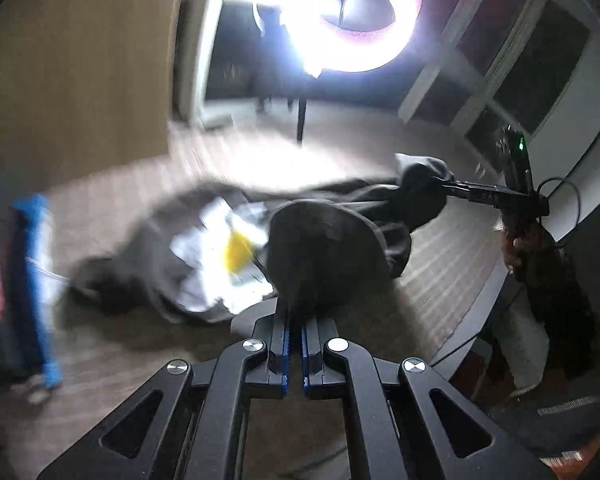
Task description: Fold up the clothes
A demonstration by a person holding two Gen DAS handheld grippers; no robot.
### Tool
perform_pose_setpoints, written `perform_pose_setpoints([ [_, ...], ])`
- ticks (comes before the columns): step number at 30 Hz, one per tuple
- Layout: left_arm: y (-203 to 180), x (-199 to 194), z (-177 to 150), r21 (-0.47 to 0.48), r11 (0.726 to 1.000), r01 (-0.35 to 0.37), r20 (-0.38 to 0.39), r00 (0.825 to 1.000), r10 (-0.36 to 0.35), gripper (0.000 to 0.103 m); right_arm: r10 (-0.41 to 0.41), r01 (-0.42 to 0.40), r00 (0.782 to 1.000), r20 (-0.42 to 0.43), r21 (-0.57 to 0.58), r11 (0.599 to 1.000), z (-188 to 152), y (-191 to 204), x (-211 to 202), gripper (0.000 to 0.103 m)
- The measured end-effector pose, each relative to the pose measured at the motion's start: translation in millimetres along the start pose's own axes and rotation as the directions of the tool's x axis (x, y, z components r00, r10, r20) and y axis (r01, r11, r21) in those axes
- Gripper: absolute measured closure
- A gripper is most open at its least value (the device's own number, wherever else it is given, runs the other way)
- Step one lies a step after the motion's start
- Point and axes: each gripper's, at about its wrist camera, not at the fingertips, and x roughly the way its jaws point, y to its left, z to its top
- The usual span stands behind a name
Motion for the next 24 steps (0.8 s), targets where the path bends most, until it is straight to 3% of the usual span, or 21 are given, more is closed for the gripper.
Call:
perform_pose_setpoints([
  [2, 0, -32, -8, 0.012, 1.0, 0.005, -0.004, 1.0, -0.005, 0.094, -0.134, 0.134, 0.991, 0.003, -0.045, 0.99, 2, -3, -21, 0.087],
  [3, 2, -40, -16, 0.026, 1.0, -0.009, -0.03, 0.999, 0.01, 0.089, -0.228, 0.224, 0.973, -0.044, -0.089, 0.971, -2, -7, -19, 0.069],
  [4, 5, -39, -24, 0.031, 0.999, -0.039, -0.059, 0.997, 0.041, 0.08, -0.321, 0.308, 0.943, -0.087, -0.137, 0.941, -6, -11, -17, 0.039],
  [5, 13, -34, -29, 0.017, 0.997, -0.072, -0.088, 0.993, 0.073, 0.071, -0.404, 0.378, 0.905, -0.132, -0.182, 0.908, -13, -18, -9, 0.032],
  [6, 24, -28, -33, 0.0, 0.994, -0.105, -0.119, 0.987, 0.105, 0.071, -0.482, 0.448, 0.863, -0.149, -0.213, 0.868, -22, -28, -2, 0.031],
  [7, 34, -22, -36, -0.016, 0.99, -0.139, -0.15, 0.979, 0.135, 0.072, -0.519, 0.483, 0.839, -0.167, -0.211, 0.85, -29, -38, 3, 0.031],
  [9, 58, -8, -40, -0.05, 0.979, -0.197, -0.196, 0.963, 0.184, 0.072, -0.437, 0.422, 0.879, -0.191, -0.113, 0.899, -32, -50, 6, 0.031],
  [13, 93, 43, -4, -0.065, 0.972, -0.225, -0.185, 0.96, 0.21, 0.067, -0.26, 0.261, 0.948, -0.186, -0.015, 0.965, -29, -50, 36, 0.031],
  [15, 104, 85, 19, -0.061, 0.978, -0.202, -0.19, 0.964, 0.187, 0.055, -0.219, 0.211, 0.953, -0.208, -0.06, 0.976, -30, -37, 71, 0.031],
  [17, 113, 127, 39, -0.055, 0.98, -0.189, -0.216, 0.961, 0.174, 0.052, -0.178, 0.167, 0.947, -0.266, -0.062, 0.984, -30, -35, 110, 0.031],
  [21, 118, 213, 58, 0.044, 0.965, -0.26, -0.289, 0.921, 0.261, 0.052, -0.135, 0.114, 0.924, -0.357, -0.081, 0.99, -38, -23, 170, 0.031],
  [22, 122, 230, 59, 0.053, 0.964, -0.259, -0.315, 0.912, 0.263, 0.054, -0.144, 0.113, 0.918, -0.37, -0.106, 0.988, -41, -19, 180, 0.031],
  [24, 129, 257, 59, 0.052, 0.969, -0.241, -0.364, 0.899, 0.243, 0.084, -0.175, 0.116, 0.912, -0.371, -0.176, 0.977, -48, -11, 190, 0.031],
])
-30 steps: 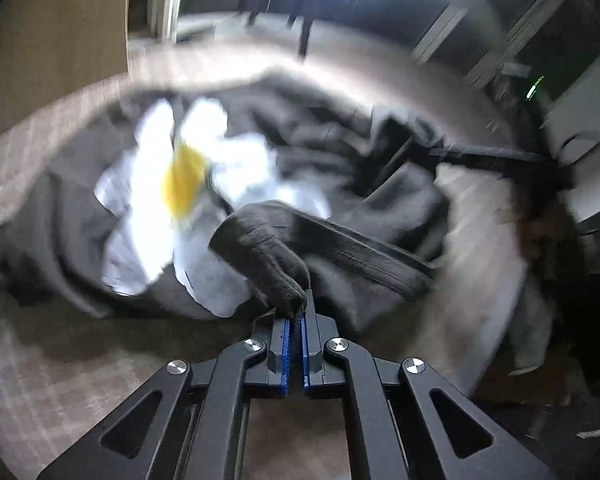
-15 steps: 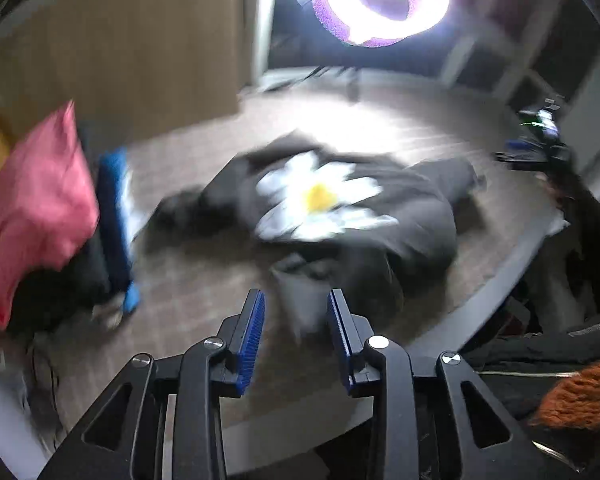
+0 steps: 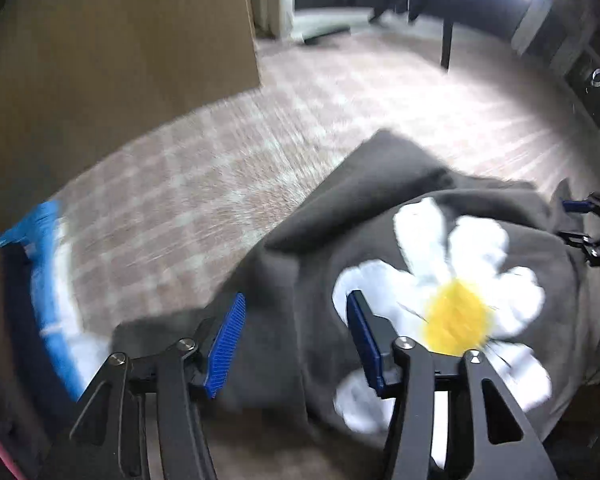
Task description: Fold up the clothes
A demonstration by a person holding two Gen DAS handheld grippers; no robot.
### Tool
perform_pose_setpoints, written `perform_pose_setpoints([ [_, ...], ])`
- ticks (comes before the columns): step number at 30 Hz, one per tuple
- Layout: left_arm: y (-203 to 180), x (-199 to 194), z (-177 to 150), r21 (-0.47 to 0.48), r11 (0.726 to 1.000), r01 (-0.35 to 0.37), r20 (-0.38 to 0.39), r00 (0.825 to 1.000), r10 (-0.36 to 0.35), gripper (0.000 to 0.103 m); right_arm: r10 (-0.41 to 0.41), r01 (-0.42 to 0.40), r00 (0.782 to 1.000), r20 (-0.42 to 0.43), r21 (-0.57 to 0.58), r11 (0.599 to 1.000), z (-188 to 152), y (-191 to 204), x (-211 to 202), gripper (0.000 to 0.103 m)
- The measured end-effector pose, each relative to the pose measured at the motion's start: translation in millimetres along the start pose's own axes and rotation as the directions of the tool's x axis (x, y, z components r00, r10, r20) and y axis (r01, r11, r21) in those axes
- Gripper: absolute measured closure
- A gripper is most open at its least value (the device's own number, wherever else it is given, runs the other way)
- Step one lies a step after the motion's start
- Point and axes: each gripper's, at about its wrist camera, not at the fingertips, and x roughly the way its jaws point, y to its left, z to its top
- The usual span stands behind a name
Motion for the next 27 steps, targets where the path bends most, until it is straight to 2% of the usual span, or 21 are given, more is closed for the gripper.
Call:
perform_pose_setpoints([
  [1, 1, 8, 2, -0.004, 1.0, 0.02, -0.023, 1.0, -0.02, 0.1, 0.0, 0.0, 1.0, -0.001, -0.014, 1.0, -1, 3, 2, 0.035],
  [2, 2, 16, 4, -0.009, 0.999, 0.039, -0.047, 0.998, -0.04, 0.101, 0.019, -0.019, 1.0, 0.0, -0.003, 1.0, -2, 2, -2, 0.044],
  [4, 0, 10, 2, 0.002, 0.998, 0.065, -0.032, 0.997, -0.065, 0.101, 0.055, -0.055, 0.998, 0.002, 0.019, 0.998, -2, 1, -11, 0.081],
  [5, 0, -1, -1, 0.008, 0.996, 0.085, -0.015, 0.996, -0.085, 0.101, 0.073, -0.073, 0.997, 0.003, 0.03, 0.997, -2, 1, -15, 0.091],
  [6, 0, -13, -5, 0.015, 0.994, 0.107, 0.004, 0.994, -0.107, 0.101, 0.092, -0.092, 0.996, 0.004, 0.041, 0.995, -2, 0, -19, 0.096],
  [9, 3, -65, -28, 0.035, 0.995, 0.096, 0.07, 0.993, -0.098, 0.101, 0.111, -0.113, 0.993, 0.048, 0.045, 0.993, -7, 4, -55, 0.096],
  [11, 4, -103, -59, 0.051, 0.994, 0.099, 0.112, 0.988, -0.105, 0.101, 0.125, -0.128, 0.987, 0.099, 0.033, 0.991, -15, 9, -89, 0.096],
  [14, 7, -128, -106, 0.032, 0.993, 0.113, 0.101, 0.988, -0.116, 0.101, 0.134, -0.141, 0.983, 0.127, 0.047, 0.989, -41, 20, -122, 0.096],
  [15, 6, -132, -124, 0.023, 0.99, 0.139, 0.083, 0.986, -0.141, 0.101, 0.159, -0.164, 0.983, 0.094, 0.046, 0.985, -60, 28, -124, 0.096],
  [16, 5, -128, -146, 0.013, 0.984, 0.176, 0.036, 0.984, -0.176, 0.098, 0.161, -0.162, 0.987, 0.015, 0.039, 0.986, -78, 35, -112, 0.093],
  [17, 4, -121, -161, 0.004, 0.985, 0.175, -0.008, 0.985, -0.175, 0.095, 0.162, -0.16, 0.985, -0.064, 0.033, 0.987, -95, 43, -100, 0.089],
  [18, 3, -114, -174, -0.004, 0.987, 0.162, -0.048, 0.986, -0.162, 0.095, 0.16, -0.158, 0.977, -0.143, 0.026, 0.987, -112, 50, -88, 0.08],
  [19, 2, -107, -187, -0.011, 0.989, 0.149, -0.087, 0.985, -0.15, 0.096, 0.11, -0.111, 0.971, -0.213, 0.006, 0.994, -126, 55, -78, 0.077],
  [20, 1, -100, -199, -0.018, 0.991, 0.136, -0.127, 0.982, -0.137, 0.096, 0.117, -0.114, 0.973, -0.199, 0.031, 0.993, -129, 52, -80, 0.077],
  [21, 2, -99, -204, -0.032, 0.99, 0.137, -0.131, 0.981, -0.14, 0.097, 0.125, -0.117, 0.975, -0.186, 0.056, 0.992, -131, 49, -82, 0.077],
  [23, 1, -105, -196, -0.043, 0.987, 0.157, -0.08, 0.984, -0.16, 0.095, 0.139, -0.124, 0.978, -0.156, 0.105, 0.987, -137, 44, -87, 0.075],
  [24, -3, -108, -189, -0.025, 0.988, 0.153, -0.045, 0.987, -0.154, 0.091, 0.159, -0.147, 0.983, -0.087, 0.136, 0.98, -129, 41, -97, 0.069],
  [25, -9, -111, -179, 0.009, 0.99, 0.143, -0.011, 0.99, -0.143, 0.08, 0.154, -0.149, 0.988, -0.027, 0.124, 0.981, -120, 44, -105, 0.056],
  [26, -17, -113, -171, 0.047, 0.989, 0.137, 0.014, 0.99, -0.138, 0.072, 0.146, -0.147, 0.989, 0.021, 0.082, 0.986, -111, 51, -109, 0.049],
  [27, -24, -112, -161, 0.084, 0.987, 0.139, 0.034, 0.989, -0.142, 0.07, 0.14, -0.143, 0.988, 0.069, 0.04, 0.989, -102, 58, -114, 0.04],
])
